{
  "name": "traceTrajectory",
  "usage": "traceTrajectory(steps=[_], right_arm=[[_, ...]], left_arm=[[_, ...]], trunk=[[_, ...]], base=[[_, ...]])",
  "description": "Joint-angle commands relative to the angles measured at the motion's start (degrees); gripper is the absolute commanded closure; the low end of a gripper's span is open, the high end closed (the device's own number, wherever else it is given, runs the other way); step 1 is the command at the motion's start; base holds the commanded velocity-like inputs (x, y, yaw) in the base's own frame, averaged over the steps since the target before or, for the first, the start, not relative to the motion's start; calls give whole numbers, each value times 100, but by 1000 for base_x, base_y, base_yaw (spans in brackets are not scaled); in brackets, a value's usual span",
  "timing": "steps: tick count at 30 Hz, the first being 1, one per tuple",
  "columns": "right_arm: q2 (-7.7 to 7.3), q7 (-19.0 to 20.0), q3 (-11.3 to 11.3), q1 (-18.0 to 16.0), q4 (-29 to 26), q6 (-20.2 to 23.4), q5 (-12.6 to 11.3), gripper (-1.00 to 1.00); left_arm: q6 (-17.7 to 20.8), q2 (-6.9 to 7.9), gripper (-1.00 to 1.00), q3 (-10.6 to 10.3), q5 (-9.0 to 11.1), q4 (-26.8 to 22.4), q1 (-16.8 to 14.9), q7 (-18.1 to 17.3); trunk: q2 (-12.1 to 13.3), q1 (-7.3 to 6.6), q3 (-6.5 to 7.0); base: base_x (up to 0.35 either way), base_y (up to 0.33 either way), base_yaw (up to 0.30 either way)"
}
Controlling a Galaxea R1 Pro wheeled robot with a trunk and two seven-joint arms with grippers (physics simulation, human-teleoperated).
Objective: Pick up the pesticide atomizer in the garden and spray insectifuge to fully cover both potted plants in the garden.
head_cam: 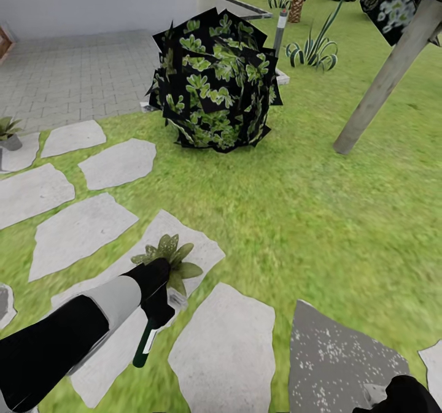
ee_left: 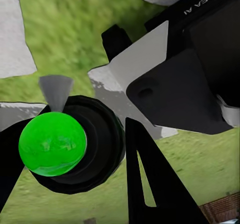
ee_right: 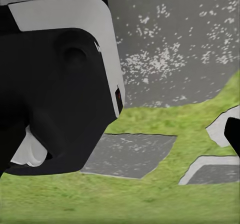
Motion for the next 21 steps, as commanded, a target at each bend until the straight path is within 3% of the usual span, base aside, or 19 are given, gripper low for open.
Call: traceTrajectory(steps=[1, 10, 15, 21], right_arm=[[1, 60, -6, -4, -6, 14, 54, -100], [1, 62, -6, -4, 1, 14, 55, -100], [1, 54, -6, -4, 1, 14, 55, -100], [1, 53, -6, -4, 1, 14, 55, -100]], left_arm=[[16, 0, 100, 13, -64, -4, -2, -51], [20, 0, 100, 18, -67, 0, -8, -58], [21, 0, 100, 23, -71, 21, -11, -64], [21, -16, 100, 29, -42, 1, -52, -69]], trunk=[[-3, 3, -4], [-3, 3, -4], [-3, 3, -4], [-3, 3, -4]], base=[[244, 22, 0], [236, 192, 0], [29, 247, 0], [2, 28, 0]])
